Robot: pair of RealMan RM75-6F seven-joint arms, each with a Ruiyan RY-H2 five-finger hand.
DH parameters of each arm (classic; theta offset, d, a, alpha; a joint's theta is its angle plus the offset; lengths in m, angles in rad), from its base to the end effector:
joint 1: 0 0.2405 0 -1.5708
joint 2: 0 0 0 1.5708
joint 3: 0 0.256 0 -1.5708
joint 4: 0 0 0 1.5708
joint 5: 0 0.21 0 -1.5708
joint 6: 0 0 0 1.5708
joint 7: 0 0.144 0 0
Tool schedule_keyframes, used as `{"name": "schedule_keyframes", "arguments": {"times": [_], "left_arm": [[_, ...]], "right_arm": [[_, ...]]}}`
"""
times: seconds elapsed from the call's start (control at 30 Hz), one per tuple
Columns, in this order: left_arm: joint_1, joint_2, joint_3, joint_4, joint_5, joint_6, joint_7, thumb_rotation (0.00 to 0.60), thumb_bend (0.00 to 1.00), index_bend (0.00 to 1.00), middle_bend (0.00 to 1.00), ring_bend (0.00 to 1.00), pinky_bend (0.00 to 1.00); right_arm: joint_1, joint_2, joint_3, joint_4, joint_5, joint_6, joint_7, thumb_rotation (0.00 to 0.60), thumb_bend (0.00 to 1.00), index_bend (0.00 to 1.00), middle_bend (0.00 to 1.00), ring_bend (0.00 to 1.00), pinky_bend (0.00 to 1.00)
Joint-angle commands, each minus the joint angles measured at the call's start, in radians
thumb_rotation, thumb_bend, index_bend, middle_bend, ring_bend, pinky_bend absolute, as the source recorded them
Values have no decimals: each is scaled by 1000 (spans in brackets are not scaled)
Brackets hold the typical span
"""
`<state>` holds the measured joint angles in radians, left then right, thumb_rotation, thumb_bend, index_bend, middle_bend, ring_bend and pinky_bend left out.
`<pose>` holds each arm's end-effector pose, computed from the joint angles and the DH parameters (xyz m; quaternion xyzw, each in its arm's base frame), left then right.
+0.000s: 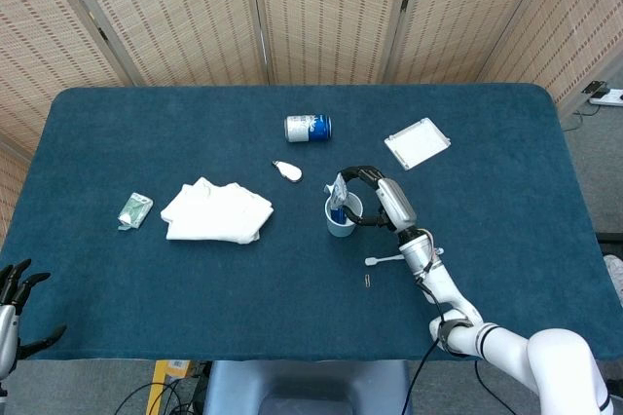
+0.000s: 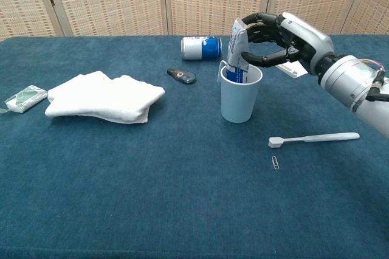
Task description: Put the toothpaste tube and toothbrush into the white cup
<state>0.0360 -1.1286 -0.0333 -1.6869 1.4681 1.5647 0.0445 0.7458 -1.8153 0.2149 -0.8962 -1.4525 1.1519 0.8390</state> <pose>-0.3160 0.1389 0.1594 -0.5412 -0.4226 -0.3749 0.6229 -0.1653 -0.3845 -0.0276 0.5242 -0.5394 0.6191 0.2257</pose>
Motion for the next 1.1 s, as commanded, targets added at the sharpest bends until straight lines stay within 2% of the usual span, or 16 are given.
{"name": "schedule_keyframes", "arguments": {"times": [0.03,0.2,0.3,0.47,0.53,0.63,0.7,0.8,1.0,1.1], "left_arm": [[-2,-1,0,-2,2,-2,2,600,205,257,98,36,144],[-1,2,-2,-5,1,3,4,600,205,257,98,36,144],[0,3,-3,-5,-4,4,3,600,204,257,98,36,144],[-2,0,-2,-3,-6,-2,6,600,204,257,98,36,144],[-4,-2,-2,-3,-5,-4,8,600,205,257,98,36,144],[-8,-4,-4,-5,-3,-7,12,600,205,257,98,36,144],[-11,-5,-5,-7,-2,-9,14,600,205,257,98,36,144],[-15,-6,-6,-9,1,-11,19,600,205,257,98,36,144],[-19,-7,-5,-17,6,-12,27,600,205,257,98,36,144],[-18,-6,-3,-21,9,-10,29,600,205,257,98,36,144]], "right_arm": [[-7,18,-8,-18,-6,-2,-14,600,225,179,293,191,155],[-28,55,-4,-59,-20,53,-43,600,225,176,278,186,151],[-53,112,-6,-109,-35,99,-90,600,237,176,277,186,151],[-106,271,-24,-261,-39,118,-204,600,305,179,324,186,151],[-123,337,-39,-329,-33,101,-266,600,311,218,350,203,168],[-150,425,-65,-422,-28,82,-377,600,312,290,406,292,285],[-171,471,-87,-466,-33,81,-447,600,311,334,451,383,400],[-194,524,-119,-523,-37,65,-509,600,305,385,512,498,522],[-210,573,-159,-573,-36,15,-616,600,253,408,614,673,688],[-203,574,-170,-573,-29,-25,-662,600,223,408,643,707,753]]}}
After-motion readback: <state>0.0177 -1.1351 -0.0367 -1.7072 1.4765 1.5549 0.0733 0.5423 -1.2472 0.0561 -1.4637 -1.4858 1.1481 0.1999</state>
